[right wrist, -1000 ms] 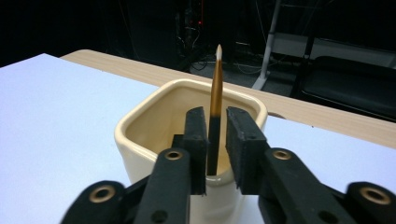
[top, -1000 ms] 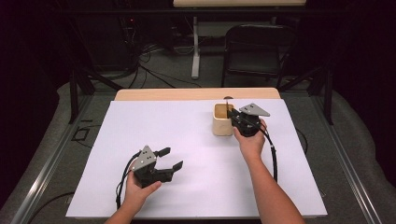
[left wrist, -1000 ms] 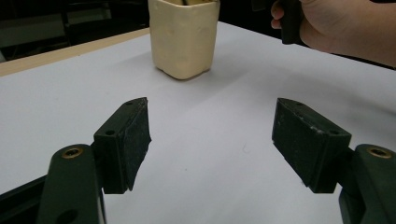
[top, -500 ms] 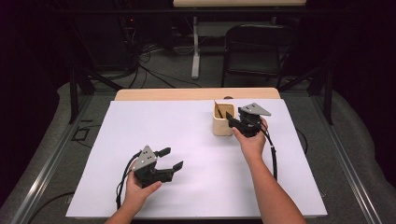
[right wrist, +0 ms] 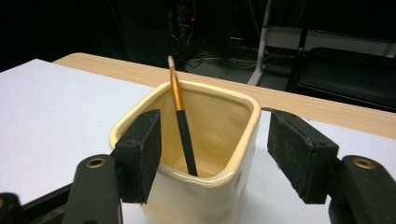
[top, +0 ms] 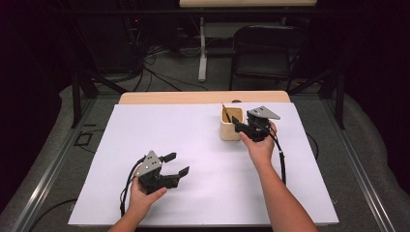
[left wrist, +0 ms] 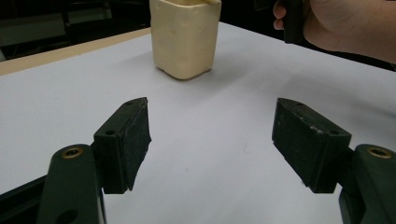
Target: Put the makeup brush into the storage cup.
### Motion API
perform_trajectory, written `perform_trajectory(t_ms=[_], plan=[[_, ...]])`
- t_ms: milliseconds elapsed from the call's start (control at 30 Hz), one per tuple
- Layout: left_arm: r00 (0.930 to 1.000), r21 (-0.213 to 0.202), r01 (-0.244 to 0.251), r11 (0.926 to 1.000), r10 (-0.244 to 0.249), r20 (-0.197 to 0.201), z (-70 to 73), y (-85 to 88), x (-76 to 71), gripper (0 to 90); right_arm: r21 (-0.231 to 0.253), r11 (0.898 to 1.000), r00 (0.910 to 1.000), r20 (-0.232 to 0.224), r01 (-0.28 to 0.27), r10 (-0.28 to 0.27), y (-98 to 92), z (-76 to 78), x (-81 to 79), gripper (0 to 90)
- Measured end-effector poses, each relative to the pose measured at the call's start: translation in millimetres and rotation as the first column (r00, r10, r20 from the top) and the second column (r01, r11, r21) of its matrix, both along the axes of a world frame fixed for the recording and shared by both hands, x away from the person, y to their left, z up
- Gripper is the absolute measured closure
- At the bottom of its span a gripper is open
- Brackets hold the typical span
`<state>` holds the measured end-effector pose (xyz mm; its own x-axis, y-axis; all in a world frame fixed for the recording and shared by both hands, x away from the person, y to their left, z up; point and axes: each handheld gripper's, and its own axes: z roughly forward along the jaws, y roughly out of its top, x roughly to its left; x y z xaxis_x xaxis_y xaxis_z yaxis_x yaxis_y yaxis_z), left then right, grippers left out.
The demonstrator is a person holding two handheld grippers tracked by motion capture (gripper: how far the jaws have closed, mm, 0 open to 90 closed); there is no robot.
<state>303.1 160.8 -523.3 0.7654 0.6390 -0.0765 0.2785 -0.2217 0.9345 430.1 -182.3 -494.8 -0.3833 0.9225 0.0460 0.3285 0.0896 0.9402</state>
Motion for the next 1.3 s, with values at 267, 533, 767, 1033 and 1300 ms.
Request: perform_trajectory(t_ms=[267,533,767,1033,1300], plan=[[1.0,-0.002,0.001,1.0,-0.001,0.0,0.6,1.3,0.0,28.0,-0.014,1.0,1.0,0.004,-0.007,0.007,0.4,2.3,-2.6,34.5],[0.9999,-0.008,-0.012,0.9999,0.012,0.002,1.1,2.5,-0.1,28.0,-0.062,0.998,0.9997,-0.007,-0.024,0.023,-2.4,7.0,-20.7,34.1],[1.0,-0.005,-0.005,1.0,0.005,-0.002,0.4,1.7,0.6,28.0,-0.067,0.996,0.9982,0.005,-0.06,0.06,-7.3,8.8,-41.6,33.8],[0.9999,-0.004,-0.016,0.9999,0.016,-0.003,0.4,2.3,0.8,28.0,-0.041,0.995,0.996,0.003,-0.089,0.089,-9.8,11.6,-57.8,33.7],[0.9997,-0.014,-0.023,0.9996,0.023,-0.006,0.9,4.6,1.7,28.0,-0.059,0.992,0.9927,0.028,-0.115,0.117,-11.2,12.1,-79.5,33.7]])
